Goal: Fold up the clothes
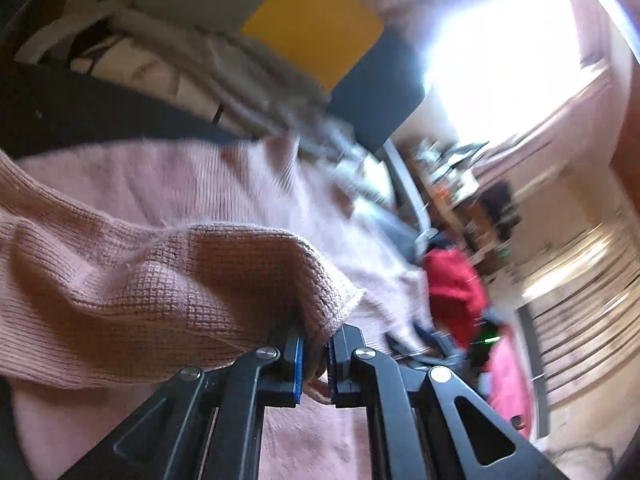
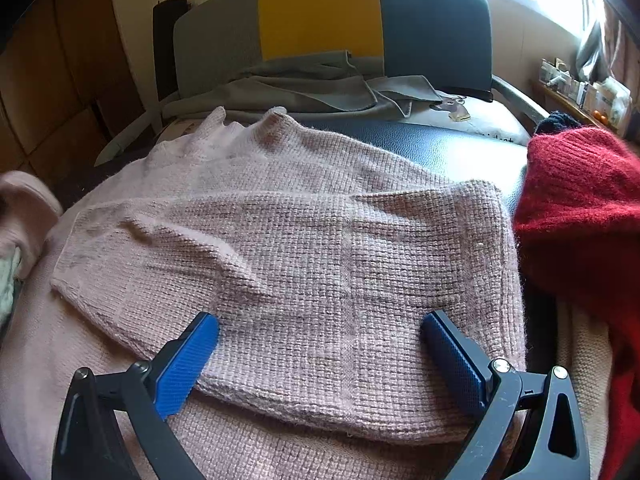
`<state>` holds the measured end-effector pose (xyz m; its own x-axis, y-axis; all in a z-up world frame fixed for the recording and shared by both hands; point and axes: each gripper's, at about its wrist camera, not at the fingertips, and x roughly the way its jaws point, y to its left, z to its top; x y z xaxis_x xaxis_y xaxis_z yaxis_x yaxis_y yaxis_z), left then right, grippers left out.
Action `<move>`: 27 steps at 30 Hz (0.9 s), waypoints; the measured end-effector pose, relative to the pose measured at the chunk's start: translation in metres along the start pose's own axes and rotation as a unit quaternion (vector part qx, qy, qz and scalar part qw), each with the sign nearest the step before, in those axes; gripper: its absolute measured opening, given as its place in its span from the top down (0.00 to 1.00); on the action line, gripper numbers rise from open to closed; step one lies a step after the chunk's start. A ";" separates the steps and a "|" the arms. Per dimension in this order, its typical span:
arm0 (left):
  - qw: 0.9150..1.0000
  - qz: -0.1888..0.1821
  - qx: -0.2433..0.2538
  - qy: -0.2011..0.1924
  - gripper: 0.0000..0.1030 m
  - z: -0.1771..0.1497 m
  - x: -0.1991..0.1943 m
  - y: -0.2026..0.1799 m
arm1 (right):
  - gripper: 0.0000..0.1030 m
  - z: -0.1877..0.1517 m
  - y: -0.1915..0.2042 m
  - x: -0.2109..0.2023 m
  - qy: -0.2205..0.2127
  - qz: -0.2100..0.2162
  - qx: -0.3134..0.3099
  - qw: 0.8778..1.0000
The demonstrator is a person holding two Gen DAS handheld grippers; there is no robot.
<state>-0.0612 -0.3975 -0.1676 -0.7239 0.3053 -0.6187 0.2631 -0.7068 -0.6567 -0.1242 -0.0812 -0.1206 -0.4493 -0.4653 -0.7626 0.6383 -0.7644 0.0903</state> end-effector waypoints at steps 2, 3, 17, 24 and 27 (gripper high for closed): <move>0.999 0.028 0.013 0.016 0.83 -0.003 0.021 -0.004 | 0.00 -0.003 0.002 -0.003 0.000 0.000 0.001 1.000; 0.999 0.040 0.019 0.018 0.82 -0.003 0.026 -0.006 | 0.00 -0.004 0.004 -0.005 0.002 -0.002 -0.001 1.000; 0.996 0.035 -0.014 -0.081 0.64 -0.066 -0.090 0.037 | 0.00 0.021 0.050 -0.076 0.019 0.304 0.169 0.937; 0.994 0.025 -0.074 -0.079 0.64 -0.100 -0.095 0.086 | 0.23 0.072 0.069 0.023 0.065 0.330 0.223 0.915; 0.994 0.020 -0.073 -0.084 0.64 -0.101 -0.095 0.088 | 0.60 0.084 0.085 0.065 0.096 0.298 0.202 0.928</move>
<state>0.0947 -0.4242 -0.2098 -0.8040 0.1600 -0.5727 0.3742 -0.6124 -0.6964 -0.1515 -0.2135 -0.1088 0.0529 -0.8000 -0.5977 0.4337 -0.5207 0.7354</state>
